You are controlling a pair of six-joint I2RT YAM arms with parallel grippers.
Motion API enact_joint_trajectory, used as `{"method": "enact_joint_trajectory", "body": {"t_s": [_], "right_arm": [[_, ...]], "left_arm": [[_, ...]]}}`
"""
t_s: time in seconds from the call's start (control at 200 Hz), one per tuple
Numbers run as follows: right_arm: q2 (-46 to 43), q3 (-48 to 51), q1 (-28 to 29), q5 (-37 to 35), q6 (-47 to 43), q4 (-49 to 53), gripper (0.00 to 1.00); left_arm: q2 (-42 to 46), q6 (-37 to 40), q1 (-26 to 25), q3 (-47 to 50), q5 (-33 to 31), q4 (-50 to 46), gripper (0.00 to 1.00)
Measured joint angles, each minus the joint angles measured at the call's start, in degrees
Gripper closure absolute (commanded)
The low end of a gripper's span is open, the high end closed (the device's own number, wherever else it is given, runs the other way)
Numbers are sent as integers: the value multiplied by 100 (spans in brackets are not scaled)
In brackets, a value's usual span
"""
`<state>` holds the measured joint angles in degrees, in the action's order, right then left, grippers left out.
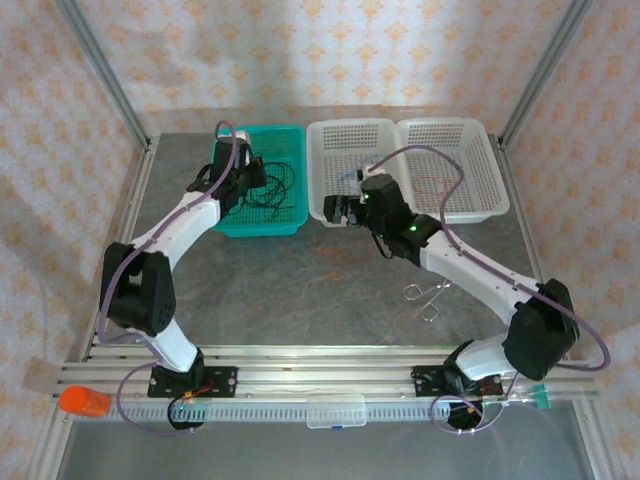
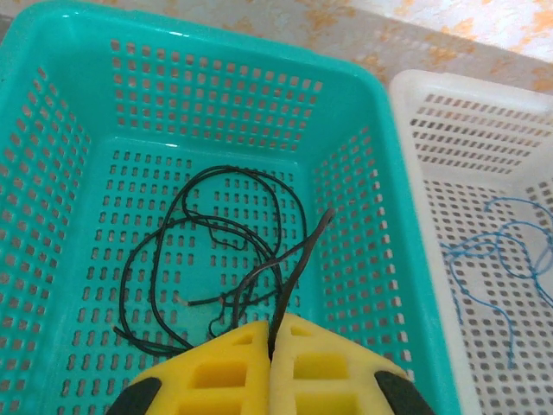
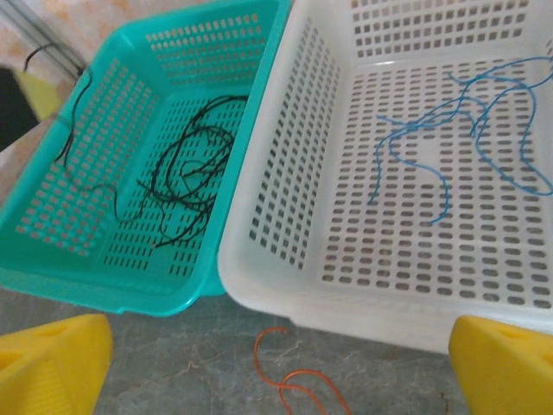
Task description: Untangle the cables
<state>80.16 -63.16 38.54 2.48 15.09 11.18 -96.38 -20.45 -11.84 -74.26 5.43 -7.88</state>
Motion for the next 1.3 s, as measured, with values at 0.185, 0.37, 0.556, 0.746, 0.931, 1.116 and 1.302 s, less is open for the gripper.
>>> {"method": "enact_joint_trajectory", "body": {"t_s": [0.185, 0.37, 0.556, 0.746, 0.931, 1.116, 1.302], "right_arm": [[140, -39, 262, -190, 304, 323, 7], [317, -39, 280, -227, 487, 785, 8], [540, -33, 284, -120, 529, 1207, 10], [855, -37, 326, 122, 455, 1458, 13], [1305, -52, 413, 291, 330, 1762, 27], [1606, -153, 422, 310, 243, 1926, 41], [1786, -249, 557, 313, 216, 1867, 53]], "left_arm": [[-402, -81, 66, -247, -81, -118, 100], [-697, -168, 129, -570, -243, -332, 100], [-942, -232, 188, -820, -343, -509, 76], [-931, -240, 186, -822, -337, -588, 55], [-564, -199, 186, -804, -101, -678, 43], [393, -197, 184, -409, 175, -623, 41], [1305, -208, 184, 356, 616, -348, 41]]}}
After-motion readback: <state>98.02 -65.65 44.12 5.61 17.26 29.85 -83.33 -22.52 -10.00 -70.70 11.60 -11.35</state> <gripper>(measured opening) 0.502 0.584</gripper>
